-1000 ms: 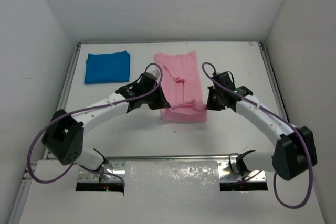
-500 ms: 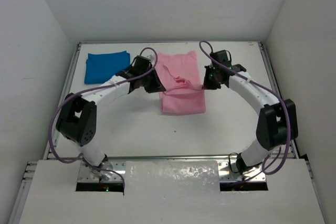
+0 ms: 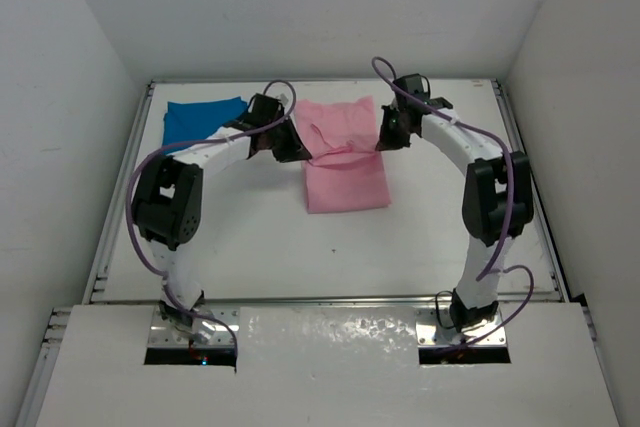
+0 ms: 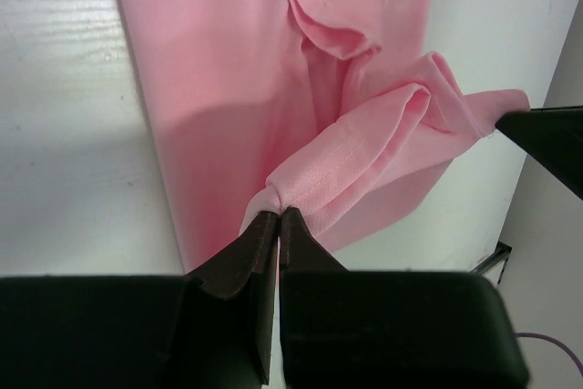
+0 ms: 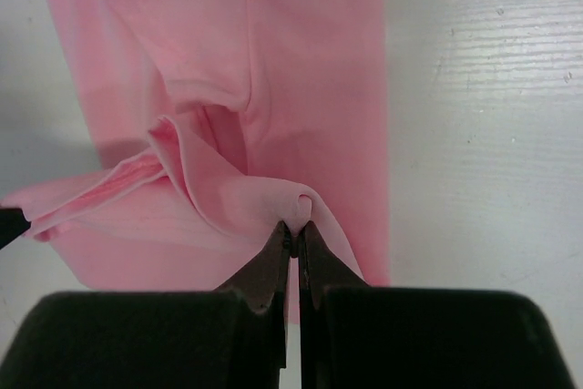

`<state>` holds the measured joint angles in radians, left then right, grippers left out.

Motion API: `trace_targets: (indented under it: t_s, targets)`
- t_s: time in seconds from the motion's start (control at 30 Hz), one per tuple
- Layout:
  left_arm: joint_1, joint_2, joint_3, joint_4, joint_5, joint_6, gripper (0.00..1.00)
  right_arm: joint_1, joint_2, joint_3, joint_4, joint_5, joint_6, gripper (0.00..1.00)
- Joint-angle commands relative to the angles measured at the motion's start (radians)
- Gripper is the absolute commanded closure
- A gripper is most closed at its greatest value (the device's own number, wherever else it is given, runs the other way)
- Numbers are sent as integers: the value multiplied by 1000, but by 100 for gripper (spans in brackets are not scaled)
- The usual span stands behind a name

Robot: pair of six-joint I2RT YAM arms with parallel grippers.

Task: Fold and stack the t-shirts
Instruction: Fold the folded rectangular tshirt in 1/3 of the way

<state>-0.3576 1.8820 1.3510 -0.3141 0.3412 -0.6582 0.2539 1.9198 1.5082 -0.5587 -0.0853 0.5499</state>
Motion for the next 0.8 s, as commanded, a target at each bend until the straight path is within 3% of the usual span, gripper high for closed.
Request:
trace_targets:
  t_s: [0.0, 0.27, 0.37, 0.4, 0.47, 0.53, 0.7, 0.77]
  targets:
    - [17, 45, 65, 58, 33, 23, 100, -13, 41, 58, 11, -22, 8, 100]
    - [34, 167, 97, 116, 67, 28, 98, -42, 189, 162, 28, -56, 21, 99]
    - [48, 190, 102, 144, 62, 25, 85, -45, 235, 233, 20, -79, -1, 84]
    - [57, 201, 106, 145, 62, 25, 76, -47, 249, 244, 20, -80, -5, 69]
    - [71, 203, 117, 144, 55, 26, 69, -48, 252, 263, 31, -91, -10, 64]
    - [98, 201, 128, 147, 48, 35, 56, -51, 239, 264, 43, -94, -10, 56]
    - [128, 186, 223, 103, 53, 155, 54, -59, 213, 242, 48, -97, -31, 52]
    - [126, 181, 246, 92, 109, 205, 60, -58, 179, 199, 71, -102, -48, 54]
